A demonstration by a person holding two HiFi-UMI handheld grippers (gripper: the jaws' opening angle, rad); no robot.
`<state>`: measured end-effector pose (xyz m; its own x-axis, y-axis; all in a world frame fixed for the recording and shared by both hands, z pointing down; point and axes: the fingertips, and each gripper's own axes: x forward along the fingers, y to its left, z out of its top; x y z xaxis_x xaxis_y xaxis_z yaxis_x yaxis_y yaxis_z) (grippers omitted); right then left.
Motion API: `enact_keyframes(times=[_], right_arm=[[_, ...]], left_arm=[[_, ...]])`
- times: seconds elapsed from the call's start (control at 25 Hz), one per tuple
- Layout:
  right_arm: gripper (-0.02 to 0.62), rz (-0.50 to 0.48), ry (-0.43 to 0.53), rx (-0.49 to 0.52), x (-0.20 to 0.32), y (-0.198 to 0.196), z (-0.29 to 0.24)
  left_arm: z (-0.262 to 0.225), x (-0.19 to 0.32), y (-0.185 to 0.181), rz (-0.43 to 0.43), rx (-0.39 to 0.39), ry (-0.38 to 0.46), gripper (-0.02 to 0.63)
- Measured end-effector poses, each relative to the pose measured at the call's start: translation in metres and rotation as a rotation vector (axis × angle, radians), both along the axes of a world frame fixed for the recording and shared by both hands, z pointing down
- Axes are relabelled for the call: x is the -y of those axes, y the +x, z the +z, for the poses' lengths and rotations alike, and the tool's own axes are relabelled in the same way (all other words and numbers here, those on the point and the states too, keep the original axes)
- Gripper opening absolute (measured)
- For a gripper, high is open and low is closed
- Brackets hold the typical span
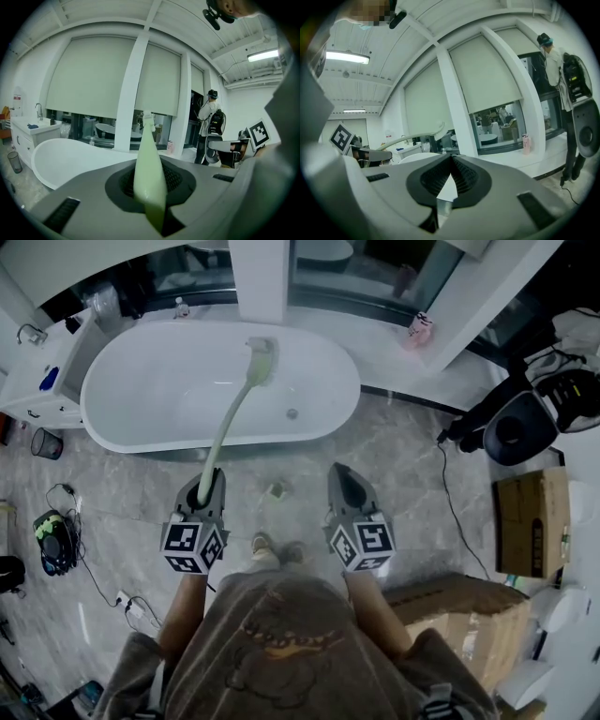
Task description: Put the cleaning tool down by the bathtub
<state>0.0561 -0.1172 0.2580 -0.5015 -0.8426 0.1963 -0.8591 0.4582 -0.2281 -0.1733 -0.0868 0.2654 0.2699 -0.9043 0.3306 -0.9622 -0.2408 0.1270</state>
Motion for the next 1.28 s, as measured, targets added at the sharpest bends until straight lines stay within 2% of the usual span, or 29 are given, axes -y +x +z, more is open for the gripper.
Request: enact_keyframes(times=[0.28,0.56,1.28], right_arm=[[0.0,0.014,-0.015,-0.03,0.007,-0.002,0.021],[0.0,0.018,-0.074,-0.045,0.01,0.003,0.063],[0.0,0.006,-0.188,-0.055,0.006,0.009,0.187]], left_arm=[[0.023,0.02,0.0,0.023,-0.011,-0.03,0.038],[0.068,0.026,0.007,0.052,-0.003,-0.095,0.038],[0.214,-0.014,0.032,0.126,0.002,-0.26,0.038]])
